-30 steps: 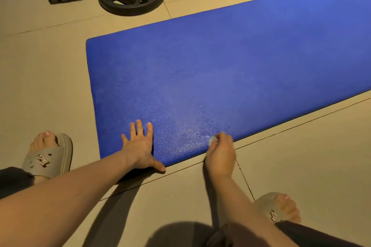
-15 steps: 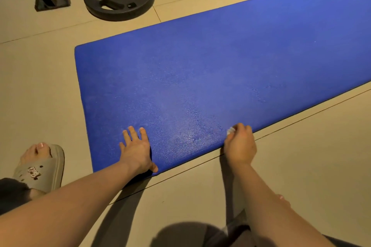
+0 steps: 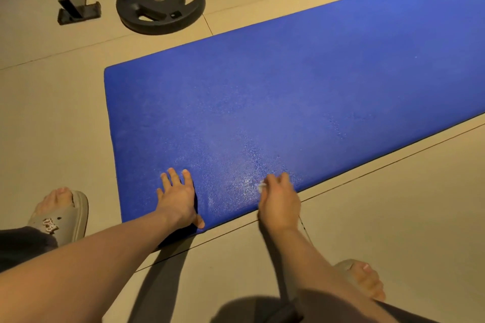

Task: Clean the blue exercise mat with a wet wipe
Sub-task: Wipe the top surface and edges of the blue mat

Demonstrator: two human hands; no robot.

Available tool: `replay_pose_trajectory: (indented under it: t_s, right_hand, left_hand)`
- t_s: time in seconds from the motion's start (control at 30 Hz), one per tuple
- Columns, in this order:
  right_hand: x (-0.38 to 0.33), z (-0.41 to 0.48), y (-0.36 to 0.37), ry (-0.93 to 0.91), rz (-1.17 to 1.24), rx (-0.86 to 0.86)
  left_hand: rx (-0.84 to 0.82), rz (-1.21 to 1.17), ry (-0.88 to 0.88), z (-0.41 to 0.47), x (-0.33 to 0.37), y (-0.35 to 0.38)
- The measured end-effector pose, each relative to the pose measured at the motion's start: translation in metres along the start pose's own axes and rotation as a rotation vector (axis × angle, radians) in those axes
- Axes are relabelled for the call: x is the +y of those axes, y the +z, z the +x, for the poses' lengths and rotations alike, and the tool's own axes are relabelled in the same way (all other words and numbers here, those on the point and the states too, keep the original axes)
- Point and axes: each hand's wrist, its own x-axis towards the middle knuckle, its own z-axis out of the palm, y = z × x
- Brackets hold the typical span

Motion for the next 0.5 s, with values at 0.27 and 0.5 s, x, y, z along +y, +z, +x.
replay_pose_trajectory:
  t_s: [0.27, 0.5]
  right_hand:
    - [0.031, 0.033, -0.042, 0.278, 0.077, -0.058]
    - [-0.021, 0.029, -0.016, 0.106, -0.003, -0.14]
  left_hand:
    - [-0.049, 0.1, -0.048, -0.005, 0.01, -0.011]
    - [0.012, 0.133, -0.015, -0.006, 0.007, -0.007]
